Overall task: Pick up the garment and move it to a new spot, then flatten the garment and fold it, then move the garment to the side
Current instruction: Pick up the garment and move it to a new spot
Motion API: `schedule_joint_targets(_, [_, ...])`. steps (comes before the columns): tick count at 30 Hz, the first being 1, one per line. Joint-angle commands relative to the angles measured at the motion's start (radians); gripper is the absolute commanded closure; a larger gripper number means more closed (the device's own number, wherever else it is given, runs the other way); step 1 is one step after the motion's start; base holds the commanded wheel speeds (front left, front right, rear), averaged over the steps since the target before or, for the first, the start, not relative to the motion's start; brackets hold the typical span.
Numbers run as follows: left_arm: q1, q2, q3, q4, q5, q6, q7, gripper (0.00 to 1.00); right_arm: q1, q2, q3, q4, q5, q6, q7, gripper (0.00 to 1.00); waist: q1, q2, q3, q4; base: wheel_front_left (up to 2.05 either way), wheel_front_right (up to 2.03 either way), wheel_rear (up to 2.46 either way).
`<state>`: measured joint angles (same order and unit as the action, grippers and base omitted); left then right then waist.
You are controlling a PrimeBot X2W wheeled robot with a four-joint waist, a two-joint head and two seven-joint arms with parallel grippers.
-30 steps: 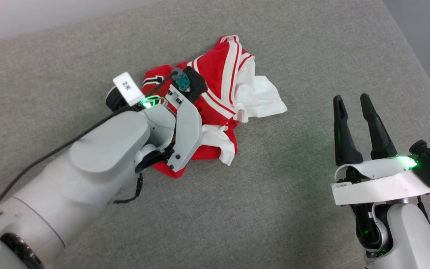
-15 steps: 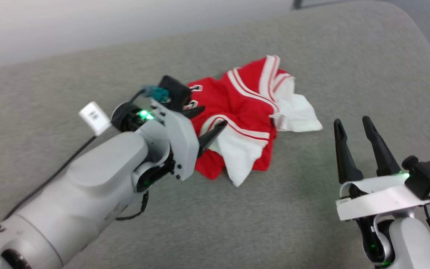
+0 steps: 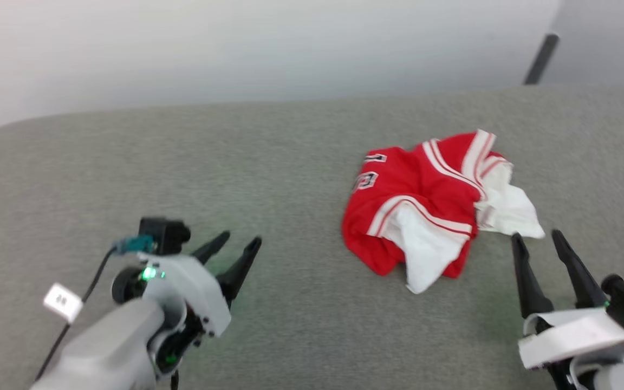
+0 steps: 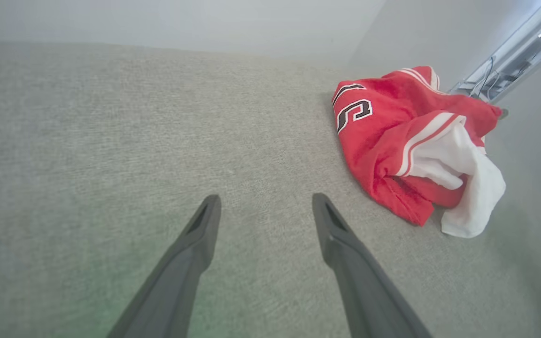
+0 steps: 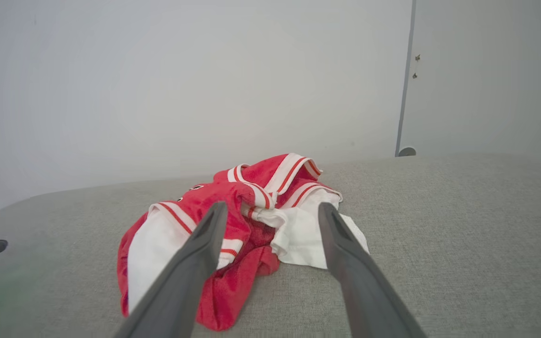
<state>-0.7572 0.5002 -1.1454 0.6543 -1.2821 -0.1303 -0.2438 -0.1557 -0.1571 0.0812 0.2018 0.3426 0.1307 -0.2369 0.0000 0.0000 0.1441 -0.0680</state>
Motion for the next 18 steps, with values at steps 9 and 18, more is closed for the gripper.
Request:
schedule_joint_targets(9, [0.233, 0.039, 0.252, -0.059, 0.093, 0.054, -0.020, 0.00, 0.113, -0.018, -0.069, -0.039, -0.019, 0.000, 0.040, 0.00, 0.0000, 0.0000, -0.110, 0.138, 0.00, 0.00, 0.00])
schedule_joint_targets(18, [0.504, 0.043, 0.598, -0.279, 0.349, 0.161, -0.020, 0.00, 0.169, -0.021, -0.125, -0.091, -0.029, 0.000, 0.069, 0.00, 0.0000, 0.0000, -0.136, 0.142, 0.00, 0.00, 0.00])
